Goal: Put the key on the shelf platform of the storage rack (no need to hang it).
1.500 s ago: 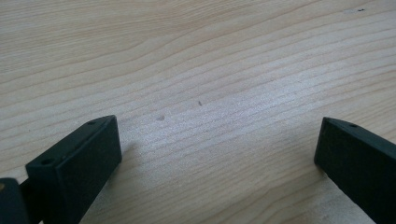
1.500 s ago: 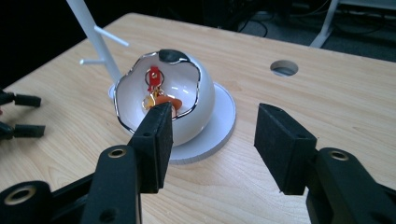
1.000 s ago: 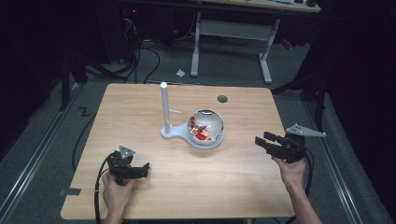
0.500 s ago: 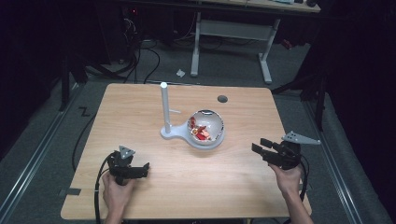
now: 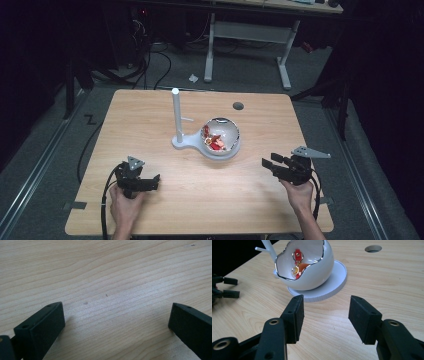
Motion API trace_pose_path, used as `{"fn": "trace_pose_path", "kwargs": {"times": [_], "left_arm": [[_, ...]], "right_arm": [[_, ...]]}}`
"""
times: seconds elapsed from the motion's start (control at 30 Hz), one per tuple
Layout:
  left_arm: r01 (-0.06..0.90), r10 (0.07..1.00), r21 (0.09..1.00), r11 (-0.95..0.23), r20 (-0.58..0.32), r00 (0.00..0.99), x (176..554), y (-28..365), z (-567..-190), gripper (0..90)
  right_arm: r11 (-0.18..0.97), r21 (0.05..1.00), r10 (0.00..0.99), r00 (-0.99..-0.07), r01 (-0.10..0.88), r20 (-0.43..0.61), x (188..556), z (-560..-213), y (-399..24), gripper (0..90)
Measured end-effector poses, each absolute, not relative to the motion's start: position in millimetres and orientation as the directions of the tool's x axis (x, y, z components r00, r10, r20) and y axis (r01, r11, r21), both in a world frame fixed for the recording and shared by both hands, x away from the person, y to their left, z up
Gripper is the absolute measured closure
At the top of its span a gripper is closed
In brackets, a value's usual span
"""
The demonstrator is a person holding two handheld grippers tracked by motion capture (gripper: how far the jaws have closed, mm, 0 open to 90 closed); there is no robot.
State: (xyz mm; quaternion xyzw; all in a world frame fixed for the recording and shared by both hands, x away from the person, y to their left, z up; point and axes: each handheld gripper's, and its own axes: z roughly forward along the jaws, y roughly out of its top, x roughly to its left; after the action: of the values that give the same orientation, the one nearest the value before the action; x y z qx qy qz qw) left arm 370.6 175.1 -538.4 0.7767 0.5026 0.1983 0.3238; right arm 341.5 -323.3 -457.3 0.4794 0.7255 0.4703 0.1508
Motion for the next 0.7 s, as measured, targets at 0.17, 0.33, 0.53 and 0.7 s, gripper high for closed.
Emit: {"fn": "trace_pose_path", "kwargs": {"times": [0.17,0.33,0.53,0.7], "left_arm": [[0.652,0.909,0.702,-0.285,-0.017,0.416,370.6,175.1,-538.4,0.9],[0.652,0.909,0.702,-0.286,-0.017,0.416,370.6,175.1,-538.4,0.8],[0.652,0.909,0.702,-0.285,-0.017,0.416,370.6,175.1,-538.4,0.9],[0.652,0.909,0.702,-0.287,-0.017,0.417,370.6,175.2,-538.4,0.9]], "right_arm": [[0.113,0.816,0.841,-0.492,0.567,0.225,342.5,-466.3,-319.6,46.3],[0.121,0.806,0.846,-0.485,0.579,0.222,343.7,-476.0,-316.3,46.1],[0.129,0.790,0.853,-0.473,0.599,0.219,344.8,-486.9,-312.1,46.0],[0.151,0.778,0.862,-0.467,0.609,0.198,346.6,-495.0,-309.4,45.7]]}}
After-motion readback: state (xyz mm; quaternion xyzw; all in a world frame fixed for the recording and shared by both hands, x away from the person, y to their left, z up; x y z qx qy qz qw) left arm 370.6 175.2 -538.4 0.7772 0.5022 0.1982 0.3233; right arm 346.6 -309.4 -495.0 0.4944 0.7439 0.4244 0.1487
